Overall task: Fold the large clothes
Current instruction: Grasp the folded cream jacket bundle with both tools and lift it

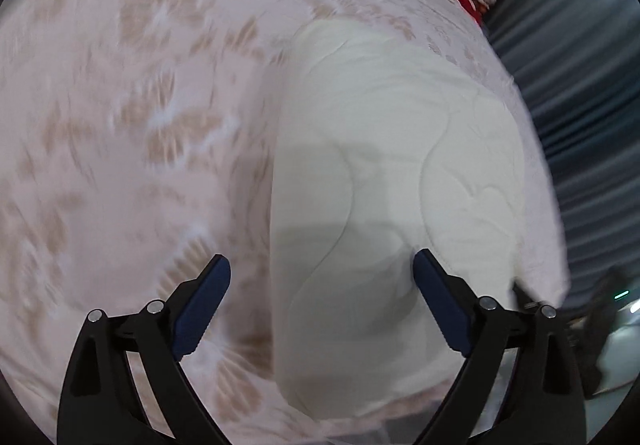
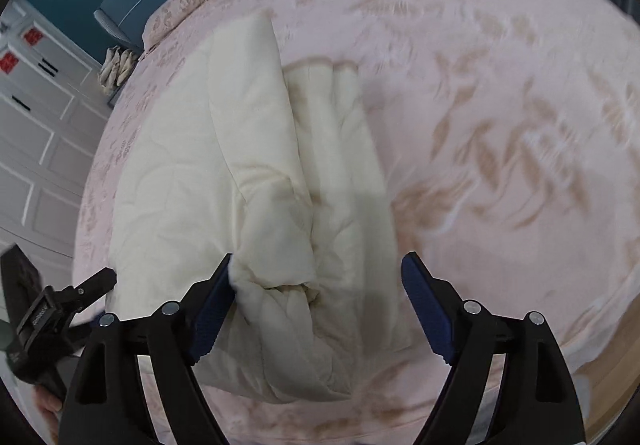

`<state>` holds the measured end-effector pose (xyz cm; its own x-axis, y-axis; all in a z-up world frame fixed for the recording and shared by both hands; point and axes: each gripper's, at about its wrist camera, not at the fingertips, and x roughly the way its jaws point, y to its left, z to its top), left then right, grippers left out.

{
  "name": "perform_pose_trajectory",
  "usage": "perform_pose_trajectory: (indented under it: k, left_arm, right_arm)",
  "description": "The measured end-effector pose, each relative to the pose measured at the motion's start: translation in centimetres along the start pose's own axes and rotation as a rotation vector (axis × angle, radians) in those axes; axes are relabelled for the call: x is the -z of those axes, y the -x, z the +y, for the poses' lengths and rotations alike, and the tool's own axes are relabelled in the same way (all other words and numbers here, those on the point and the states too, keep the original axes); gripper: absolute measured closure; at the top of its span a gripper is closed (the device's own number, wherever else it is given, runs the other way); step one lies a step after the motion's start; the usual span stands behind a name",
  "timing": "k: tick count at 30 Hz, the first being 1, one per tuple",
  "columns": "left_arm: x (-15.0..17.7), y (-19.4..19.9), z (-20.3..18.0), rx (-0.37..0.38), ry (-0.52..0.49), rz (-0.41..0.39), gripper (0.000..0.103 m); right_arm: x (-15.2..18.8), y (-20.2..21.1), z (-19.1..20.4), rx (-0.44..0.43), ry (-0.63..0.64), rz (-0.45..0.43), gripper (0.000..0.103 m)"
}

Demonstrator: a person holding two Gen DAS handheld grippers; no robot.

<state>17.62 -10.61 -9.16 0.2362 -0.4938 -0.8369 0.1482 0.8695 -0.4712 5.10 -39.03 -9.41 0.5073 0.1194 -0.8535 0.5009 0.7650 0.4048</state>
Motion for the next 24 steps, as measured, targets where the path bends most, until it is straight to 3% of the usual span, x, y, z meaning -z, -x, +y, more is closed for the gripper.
perform_pose_trajectory:
  k: [6,8,10,12,15,19,24]
  left_arm:
    - [0.4,-2.4,0.6,0.169,0.059,0.085,0.007]
    - [0.5,-3.2,0.4,0.181,0.075,0.104,0.006]
    - [0.6,-3.1,-0.4,0.154,0.052,0.102,0.008]
    - [0.5,-2.6,-1.8,0.113,0.001,0.091,0.015]
    - [0.7,-1.0,-4.0,0.054,-0.094,0.058,0.028]
    - [0.5,1.7,-6.2,0.010,-0.194,-0.012,0.040]
    - [0.3,5.6,-7.6,-0.012,-0.290,-0.098,0.044]
  right_arm:
    - [0.5,-2.7,-2.0,-0.123,-0.148,0.071,0.010]
    - [0.6,-3.0,-2.1,-0.143,-0.152,0.078,0.010]
    - [0.4,-2.6,-1.5,-0.165,-0.134,0.085,0.025]
    - [0.0,-1.8,-0.7,-0.159,-0.100,0.085,0.047]
    - [-0.5,-0.2,1.4,-0.116,-0.023,0.049,0.064]
    - [-0.3,2.4,3.8,-0.078,0.065,-0.014,0.069]
    - [0.6,5.9,6.4,-0.048,0.142,-0.093,0.071]
